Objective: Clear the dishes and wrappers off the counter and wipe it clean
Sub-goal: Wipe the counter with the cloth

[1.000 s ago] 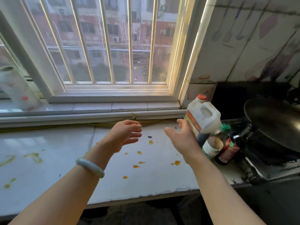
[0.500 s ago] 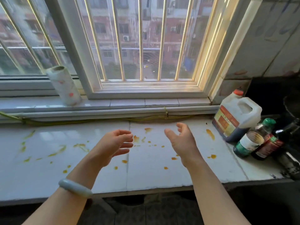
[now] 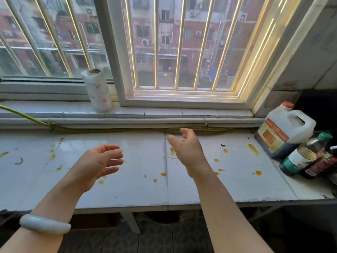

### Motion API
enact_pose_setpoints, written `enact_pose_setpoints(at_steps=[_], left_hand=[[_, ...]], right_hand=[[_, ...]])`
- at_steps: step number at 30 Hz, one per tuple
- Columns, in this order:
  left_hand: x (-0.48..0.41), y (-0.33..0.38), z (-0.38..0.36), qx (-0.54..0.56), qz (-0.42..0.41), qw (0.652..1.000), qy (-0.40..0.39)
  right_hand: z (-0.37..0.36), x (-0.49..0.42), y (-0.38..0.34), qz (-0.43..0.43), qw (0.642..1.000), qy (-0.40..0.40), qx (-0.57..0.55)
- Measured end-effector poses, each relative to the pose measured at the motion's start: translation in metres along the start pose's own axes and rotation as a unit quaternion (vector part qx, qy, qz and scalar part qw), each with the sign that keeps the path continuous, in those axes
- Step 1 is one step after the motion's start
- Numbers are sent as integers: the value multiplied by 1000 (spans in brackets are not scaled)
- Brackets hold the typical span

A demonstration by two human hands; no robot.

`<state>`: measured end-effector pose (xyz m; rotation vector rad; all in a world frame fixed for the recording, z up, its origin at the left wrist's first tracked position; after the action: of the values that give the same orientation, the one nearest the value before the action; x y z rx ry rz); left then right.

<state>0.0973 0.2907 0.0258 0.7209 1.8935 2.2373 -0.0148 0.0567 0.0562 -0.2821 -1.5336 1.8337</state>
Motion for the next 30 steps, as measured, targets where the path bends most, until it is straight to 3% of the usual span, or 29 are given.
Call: enact_pose_setpoints(at_steps=[14, 30], left_hand=[[9, -19, 105, 42, 17, 988, 149], [77, -50, 207, 127, 38, 914, 382]], right_hand=[[-125, -30, -50, 38, 983, -175, 31], [-282, -15, -97, 112, 915, -375, 101]])
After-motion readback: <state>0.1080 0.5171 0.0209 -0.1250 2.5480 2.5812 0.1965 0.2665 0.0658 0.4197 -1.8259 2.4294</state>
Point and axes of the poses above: each hand's wrist, its own x-axis away from the middle knuckle, its own z-axis out of the back of the hand, y = z × x, the point moved 9 cm from there along -x, towards the middle knuckle, and after that the axes turned 7 degrees about -z, right-handed, at the moved point
